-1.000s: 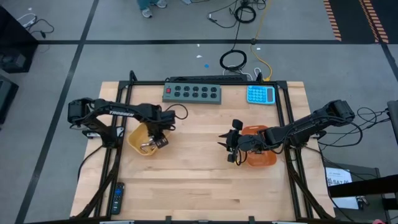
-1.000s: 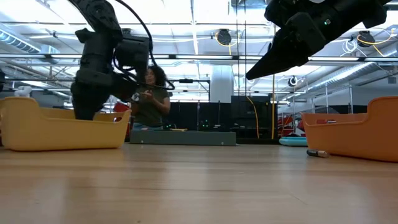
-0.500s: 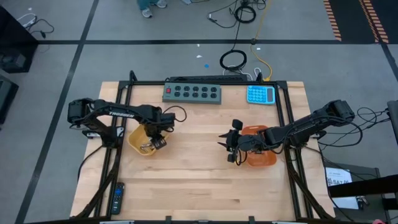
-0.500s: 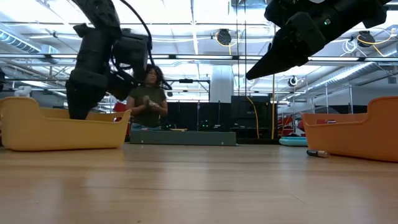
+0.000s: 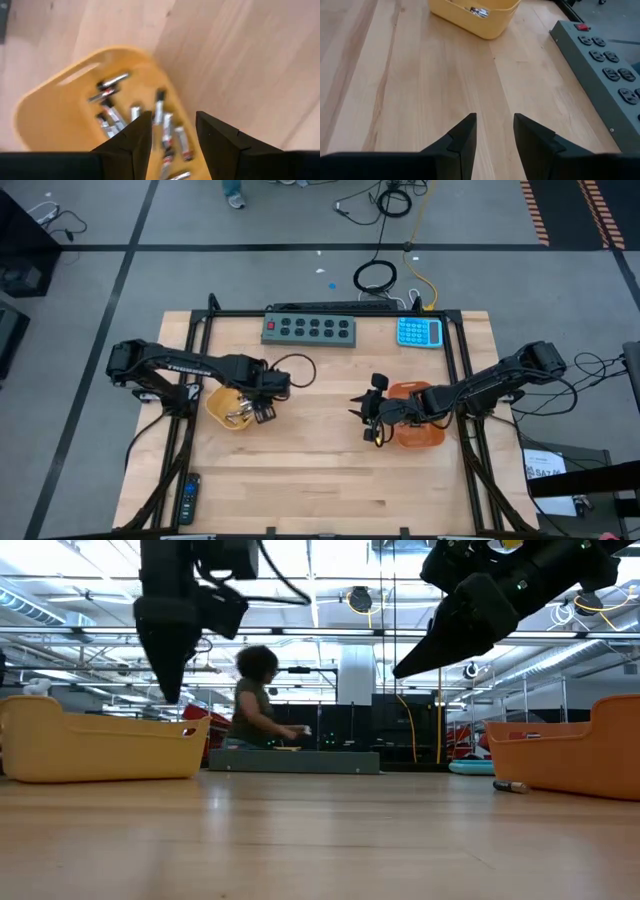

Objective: Sort batteries
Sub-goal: Put the black battery into the orange bin

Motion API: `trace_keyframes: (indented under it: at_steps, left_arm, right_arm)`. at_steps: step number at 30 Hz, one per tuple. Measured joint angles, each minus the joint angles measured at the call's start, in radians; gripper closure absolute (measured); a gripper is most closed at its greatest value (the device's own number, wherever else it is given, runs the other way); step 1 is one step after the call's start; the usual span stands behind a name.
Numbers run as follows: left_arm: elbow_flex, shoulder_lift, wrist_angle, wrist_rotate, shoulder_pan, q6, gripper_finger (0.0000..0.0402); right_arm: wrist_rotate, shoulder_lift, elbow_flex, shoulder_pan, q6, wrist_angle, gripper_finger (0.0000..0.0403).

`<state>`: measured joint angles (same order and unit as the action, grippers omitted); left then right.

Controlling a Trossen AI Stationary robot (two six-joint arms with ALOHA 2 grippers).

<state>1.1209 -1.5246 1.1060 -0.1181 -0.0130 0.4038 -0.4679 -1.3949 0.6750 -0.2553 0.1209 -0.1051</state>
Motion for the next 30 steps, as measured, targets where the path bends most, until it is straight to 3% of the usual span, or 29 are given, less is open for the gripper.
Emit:
trace_keyframes:
  at_steps: [4, 9, 12, 16, 24, 30]
  left_arm:
    - [0.031, 0.0, -0.085, -0.031, -0.036, 0.091, 0.024]
    - [0.044, 0.0, -0.367, -0.358, -0.163, -0.075, 0.024]
    - [0.004, -0.008, -0.634, -0.474, -0.227, -0.206, 0.024]
    - [-0.082, -0.011, -0.903, -0.484, -0.281, -0.334, 0.0239]
    - [-0.234, -0.011, -1.136, -0.412, -0.312, -0.335, 0.0239]
    - [-0.379, -0.011, -1.447, -0.408, -0.331, -0.338, 0.0239]
  right_arm:
    - [-0.006, 0.0, 0.0, -0.007, 0.007, 0.021, 0.0282]
    - [-0.008, 0.0, 0.0, -0.008, -0.039, 0.01, 0.0282]
    - [-0.009, 0.0, 0.0, -0.007, -0.005, 0.002, 0.0282]
    - [-0.008, 0.0, 0.022, -0.007, 0.05, 0.024, 0.0282]
    - [0.006, -0.001, 0.138, -0.006, 0.079, 0.263, 0.0282]
    - [0.152, -0.011, 0.21, 0.023, 0.186, 0.476, 0.0274]
